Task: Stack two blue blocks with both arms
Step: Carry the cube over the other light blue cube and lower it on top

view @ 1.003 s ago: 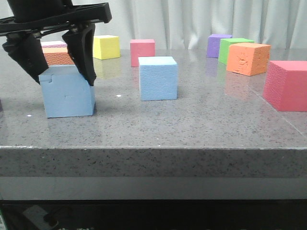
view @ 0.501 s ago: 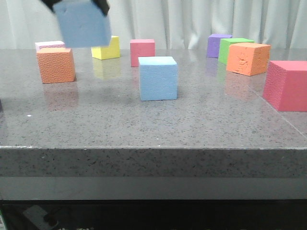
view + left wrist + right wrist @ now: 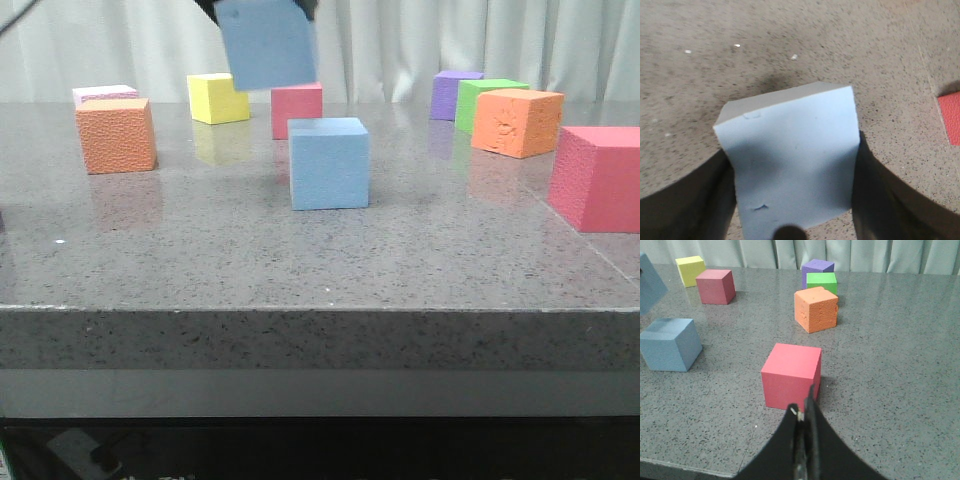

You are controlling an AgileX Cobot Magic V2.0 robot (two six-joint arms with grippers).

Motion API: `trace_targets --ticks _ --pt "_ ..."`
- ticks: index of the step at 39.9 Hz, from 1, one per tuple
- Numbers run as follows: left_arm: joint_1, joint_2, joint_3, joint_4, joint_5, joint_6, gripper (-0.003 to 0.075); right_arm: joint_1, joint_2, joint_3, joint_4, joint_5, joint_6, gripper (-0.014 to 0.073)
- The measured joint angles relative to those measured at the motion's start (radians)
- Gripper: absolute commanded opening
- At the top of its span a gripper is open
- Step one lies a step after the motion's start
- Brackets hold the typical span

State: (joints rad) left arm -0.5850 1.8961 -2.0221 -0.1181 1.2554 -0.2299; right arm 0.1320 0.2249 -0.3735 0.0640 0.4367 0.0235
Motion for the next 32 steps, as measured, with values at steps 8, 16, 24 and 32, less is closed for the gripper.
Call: trace_targets --ticks 8,16,24,32 --pt "-0.040 0.039 -0.019 -0.006 0.000 0.000 0.0256 0.000 0.000 0.000 0.000 0.000 0.000 -0.0071" --pt "-0.043 0.039 -0.023 -0.008 0.000 0.002 0.0256 0.000 0.000 0.000 0.000 0.000 0.000 -0.0071" --pt "-0.043 0.040 -0.023 -0.008 0.000 0.002 0.0256 0.000 0.000 0.000 0.000 0.000 0.000 -0.0071" --pt "-0.043 0.063 -0.023 -0.008 0.000 0.002 0.0256 0.000 0.000 0.000 0.000 0.000 0.000 -0.0071"
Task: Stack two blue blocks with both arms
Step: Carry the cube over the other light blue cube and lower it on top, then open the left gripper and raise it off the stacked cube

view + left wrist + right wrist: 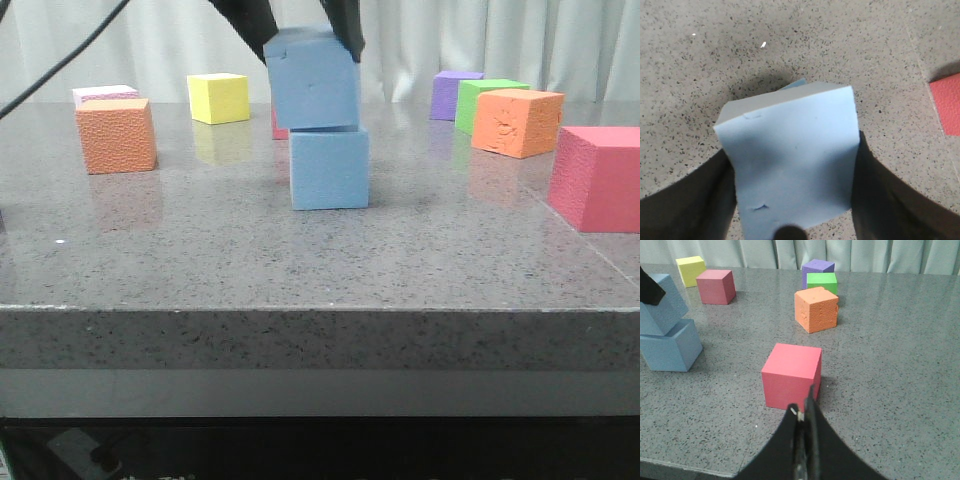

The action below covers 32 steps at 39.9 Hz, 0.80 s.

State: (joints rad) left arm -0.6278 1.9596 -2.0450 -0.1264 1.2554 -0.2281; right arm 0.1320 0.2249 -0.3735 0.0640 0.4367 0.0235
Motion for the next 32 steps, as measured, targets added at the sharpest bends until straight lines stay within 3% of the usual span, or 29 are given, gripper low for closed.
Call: trace_targets --ticks 6,17,32 --pt "0.000 0.006 0.000 0.000 0.000 0.000 0.0300 0.000 0.000 0.000 0.000 0.000 0.000 -0.0071" --pt "0.000 0.006 0.000 0.002 0.000 0.000 0.0524 0.000 0.000 0.000 0.000 0.000 0.000 -0.0071" --pt "0.000 0.007 0.000 0.002 -0.004 0.008 0.0539 0.000 0.000 0.000 0.000 0.000 0.000 -0.0071"
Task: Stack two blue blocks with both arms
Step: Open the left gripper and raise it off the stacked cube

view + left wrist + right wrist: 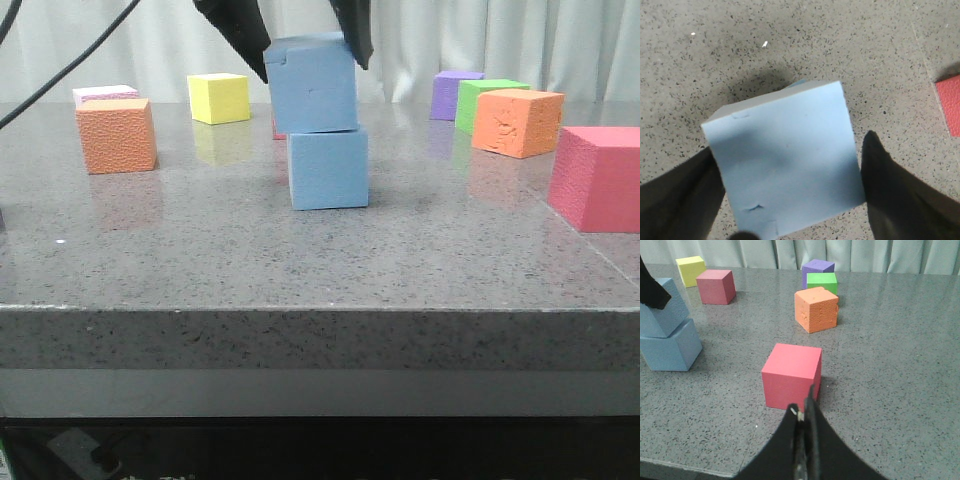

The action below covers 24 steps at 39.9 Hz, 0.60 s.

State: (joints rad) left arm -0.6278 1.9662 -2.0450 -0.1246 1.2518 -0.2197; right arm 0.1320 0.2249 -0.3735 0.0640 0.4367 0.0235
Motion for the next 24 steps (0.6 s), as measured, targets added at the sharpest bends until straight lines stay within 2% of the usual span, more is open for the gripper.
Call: trace_targets --ticks 11,24 --pt "-0.008 0.000 -0.005 0.000 -0.002 0.013 0.0540 0.000 0.000 0.000 0.000 0.000 0.000 -0.0071" --pt "-0.008 0.002 -0.107 0.012 0.004 0.017 0.0540 0.000 0.000 0.000 0.000 0.000 0.000 -0.0071"
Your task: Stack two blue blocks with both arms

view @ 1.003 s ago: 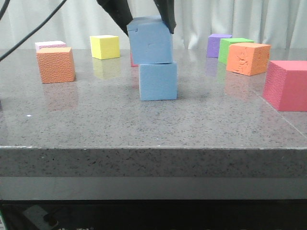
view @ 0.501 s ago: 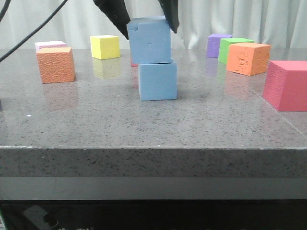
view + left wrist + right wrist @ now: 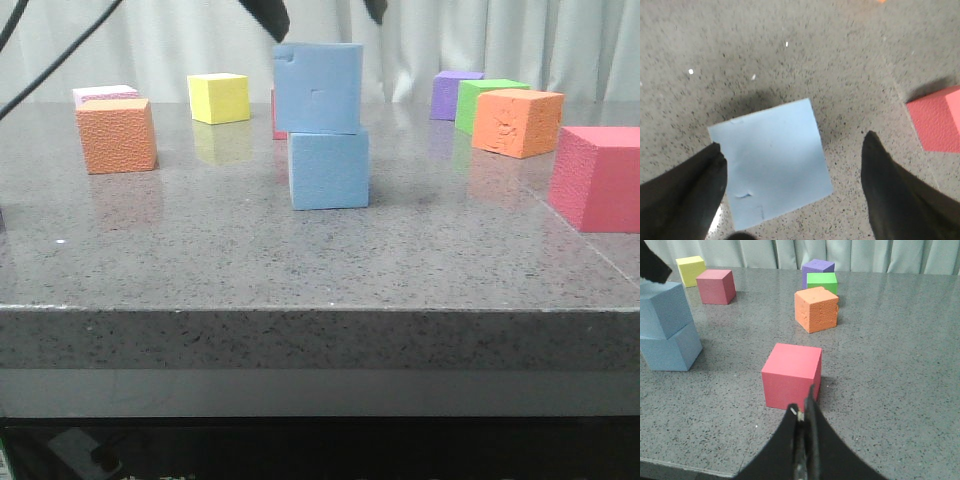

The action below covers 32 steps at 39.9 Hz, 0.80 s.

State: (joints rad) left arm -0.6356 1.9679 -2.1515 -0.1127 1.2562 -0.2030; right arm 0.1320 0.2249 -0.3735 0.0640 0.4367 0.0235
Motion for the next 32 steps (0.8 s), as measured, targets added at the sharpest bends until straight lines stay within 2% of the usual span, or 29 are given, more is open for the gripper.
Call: trace_targets --ticks 12,16,32 --pt "0.000 0.000 -0.066 0.008 0.002 0.000 0.0533 0.000 0.000 0.000 0.000 0.000 0.000 -0.0071" --pt "0.000 0.000 -0.083 0.010 0.004 0.000 0.0491 0.000 0.000 0.000 0.000 0.000 0.000 -0.0071" --pt "0.000 0.000 -0.098 0.012 0.006 0.000 0.0029 0.000 0.000 0.000 0.000 0.000 0.000 -0.0071"
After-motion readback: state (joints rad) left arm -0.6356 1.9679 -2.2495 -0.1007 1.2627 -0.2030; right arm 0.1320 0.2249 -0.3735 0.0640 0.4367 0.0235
